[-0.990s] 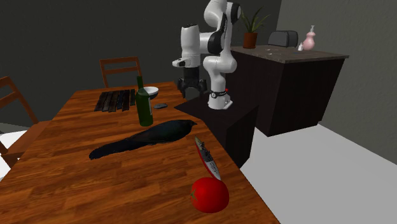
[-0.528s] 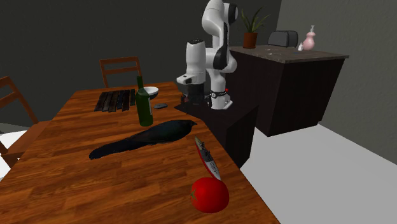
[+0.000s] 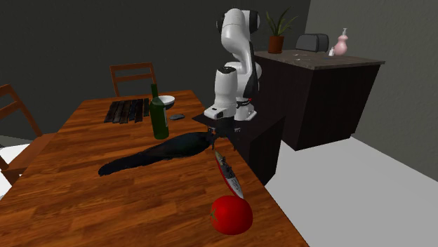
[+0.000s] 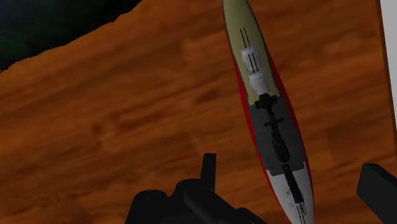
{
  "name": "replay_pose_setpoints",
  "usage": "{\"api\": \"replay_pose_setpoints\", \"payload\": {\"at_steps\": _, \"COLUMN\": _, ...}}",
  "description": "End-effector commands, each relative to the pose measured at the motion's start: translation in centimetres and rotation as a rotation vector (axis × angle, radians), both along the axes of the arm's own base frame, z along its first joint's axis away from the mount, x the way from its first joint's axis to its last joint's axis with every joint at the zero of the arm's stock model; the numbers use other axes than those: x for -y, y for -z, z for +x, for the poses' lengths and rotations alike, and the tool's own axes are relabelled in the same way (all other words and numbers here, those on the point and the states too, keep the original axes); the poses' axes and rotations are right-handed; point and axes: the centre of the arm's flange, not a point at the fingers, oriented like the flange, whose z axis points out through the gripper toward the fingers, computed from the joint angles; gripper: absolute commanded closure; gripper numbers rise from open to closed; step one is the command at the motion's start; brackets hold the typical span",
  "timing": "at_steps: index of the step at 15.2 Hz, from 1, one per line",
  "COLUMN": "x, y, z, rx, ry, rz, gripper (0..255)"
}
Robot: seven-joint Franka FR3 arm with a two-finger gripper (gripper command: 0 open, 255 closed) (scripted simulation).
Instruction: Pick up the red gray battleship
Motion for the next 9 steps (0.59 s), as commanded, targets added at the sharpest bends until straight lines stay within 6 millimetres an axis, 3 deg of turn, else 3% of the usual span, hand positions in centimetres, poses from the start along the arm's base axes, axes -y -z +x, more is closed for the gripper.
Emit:
{"api": "replay_pose_setpoints", "payload": {"at_steps": 1, "x": -2.0, "y": 1.7, "z": 0.4, "rx": 0.006, "ry": -0.038, "rz": -0.008, "gripper": 0}}
{"api": "replay_pose_setpoints", "payload": {"at_steps": 3, "x": -3.1, "y": 2.8, "z": 0.7, "rx": 0.009, "ry": -0.060, "rz": -0.012, "gripper": 0}}
{"api": "replay_pose_setpoints", "payload": {"at_steps": 9, "x": -3.1, "y": 5.9, "z": 0.7, "rx": 0.009, "ry": -0.060, "rz": -0.012, "gripper": 0}}
